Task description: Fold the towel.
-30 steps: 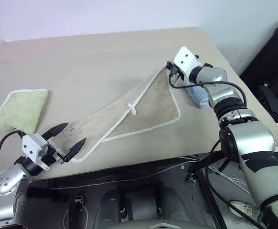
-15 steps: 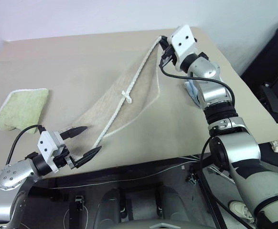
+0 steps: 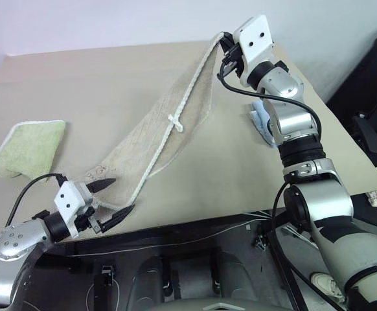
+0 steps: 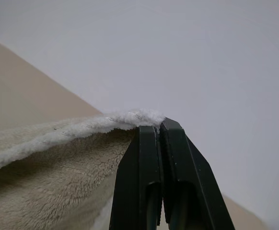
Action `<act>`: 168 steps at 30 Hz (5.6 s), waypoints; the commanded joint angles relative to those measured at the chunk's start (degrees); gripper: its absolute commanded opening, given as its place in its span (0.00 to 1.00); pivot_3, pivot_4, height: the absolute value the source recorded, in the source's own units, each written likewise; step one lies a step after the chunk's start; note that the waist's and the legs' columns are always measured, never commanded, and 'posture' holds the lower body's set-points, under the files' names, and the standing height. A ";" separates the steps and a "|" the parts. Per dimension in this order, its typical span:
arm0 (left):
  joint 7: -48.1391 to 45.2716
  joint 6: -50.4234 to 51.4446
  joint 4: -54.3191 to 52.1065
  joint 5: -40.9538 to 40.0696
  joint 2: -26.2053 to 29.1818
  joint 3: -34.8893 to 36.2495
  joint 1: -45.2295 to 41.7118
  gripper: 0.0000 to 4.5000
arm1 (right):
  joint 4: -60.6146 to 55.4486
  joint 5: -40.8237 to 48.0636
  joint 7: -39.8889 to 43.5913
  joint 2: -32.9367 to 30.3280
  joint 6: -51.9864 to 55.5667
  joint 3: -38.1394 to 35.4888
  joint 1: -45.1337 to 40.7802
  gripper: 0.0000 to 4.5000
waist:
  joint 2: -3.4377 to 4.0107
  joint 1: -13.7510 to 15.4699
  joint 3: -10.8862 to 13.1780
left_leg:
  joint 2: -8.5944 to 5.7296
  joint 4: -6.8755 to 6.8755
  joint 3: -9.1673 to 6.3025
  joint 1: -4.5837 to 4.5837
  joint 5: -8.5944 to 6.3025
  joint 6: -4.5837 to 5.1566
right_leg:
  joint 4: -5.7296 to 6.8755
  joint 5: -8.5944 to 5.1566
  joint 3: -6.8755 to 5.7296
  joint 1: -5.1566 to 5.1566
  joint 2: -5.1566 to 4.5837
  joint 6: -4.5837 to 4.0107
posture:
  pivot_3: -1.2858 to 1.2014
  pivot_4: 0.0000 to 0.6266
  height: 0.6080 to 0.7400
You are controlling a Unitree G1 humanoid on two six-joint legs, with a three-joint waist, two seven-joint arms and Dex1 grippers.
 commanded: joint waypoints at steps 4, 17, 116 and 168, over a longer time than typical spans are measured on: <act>-0.79 -1.97 1.70 3.72 1.38 0.14 0.16 1.00 | -2.31 0.48 -1.36 0.05 -0.35 -0.74 -0.91 0.00 | 0.00 0.03 0.00 | 0.01 -0.01 0.00 0.00 0.00 -0.01 | 0.00 0.00 0.00 -0.01 -0.01 -0.01 | 0.52 0.24 1.00; 0.37 -2.31 10.48 10.95 0.38 -8.32 -6.34 0.91 | -1.40 0.06 -2.39 -0.52 -0.47 -0.63 -0.28 0.00 | 0.36 0.89 0.00 | 0.00 0.00 0.01 0.00 0.00 0.00 | 0.02 0.01 0.01 0.02 -0.12 -0.01 | 0.52 0.24 1.00; -34.35 14.72 37.25 -6.40 23.58 15.71 -15.35 0.01 | -53.89 19.43 49.08 -48.56 22.99 -6.08 58.06 0.00 | 0.11 1.73 0.27 | 0.20 0.18 -0.06 -0.14 -0.27 0.14 | -0.14 -0.17 -0.01 -0.39 -0.19 0.22 | 0.52 0.24 1.00; -8.14 -17.40 71.68 6.54 3.24 2.56 -45.54 0.47 | 2.10 6.79 32.92 -14.90 6.80 2.33 16.09 0.46 | 0.05 1.49 0.24 | 0.09 1.04 0.09 -0.09 -0.11 0.32 | 0.88 0.03 -0.24 0.08 -0.09 0.43 | 0.52 0.24 1.00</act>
